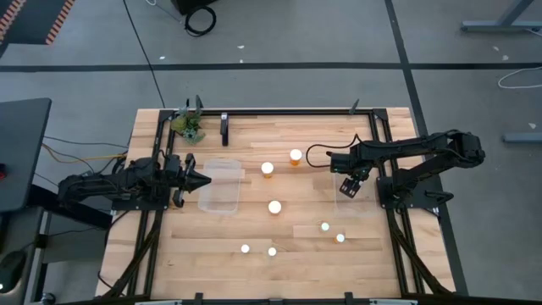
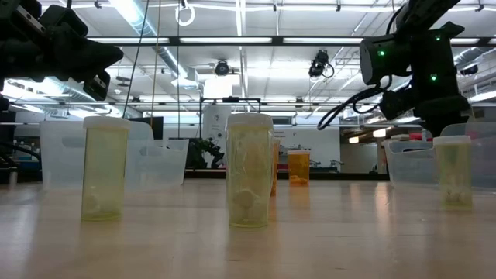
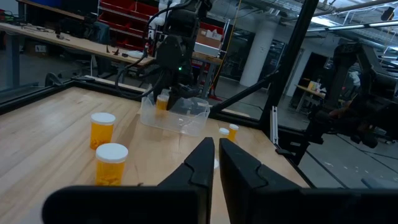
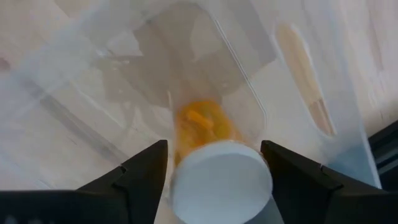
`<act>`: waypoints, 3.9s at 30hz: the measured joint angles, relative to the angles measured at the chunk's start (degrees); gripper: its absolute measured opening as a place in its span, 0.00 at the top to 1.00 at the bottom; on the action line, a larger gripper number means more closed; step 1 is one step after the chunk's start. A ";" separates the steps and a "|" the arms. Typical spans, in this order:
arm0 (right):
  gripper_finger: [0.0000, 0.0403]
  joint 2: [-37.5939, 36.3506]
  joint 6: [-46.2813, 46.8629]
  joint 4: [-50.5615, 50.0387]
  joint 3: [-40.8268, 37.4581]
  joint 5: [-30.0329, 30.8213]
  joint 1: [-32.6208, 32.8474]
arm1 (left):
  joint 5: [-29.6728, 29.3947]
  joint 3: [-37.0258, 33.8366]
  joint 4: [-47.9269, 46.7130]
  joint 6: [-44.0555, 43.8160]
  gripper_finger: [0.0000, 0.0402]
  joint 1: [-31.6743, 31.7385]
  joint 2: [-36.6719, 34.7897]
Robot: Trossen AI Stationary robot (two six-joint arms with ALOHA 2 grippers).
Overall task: Pick and place medicine bottles into bin by pill shape (circle, oval)
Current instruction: Put the top right large orange pill bottle into the right transparent bin
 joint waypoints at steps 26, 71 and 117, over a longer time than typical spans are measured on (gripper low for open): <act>0.34 0.00 -3.89 -5.16 3.71 7.68 2.55 | -0.01 0.02 -0.01 0.00 0.92 -0.02 0.00; 0.34 31.90 -16.64 -3.79 45.89 7.25 6.84 | -0.02 0.00 0.00 0.00 0.93 -0.01 0.00; 0.34 41.00 -36.82 11.11 46.70 0.84 -8.09 | -0.02 0.01 0.00 0.00 0.93 0.00 0.00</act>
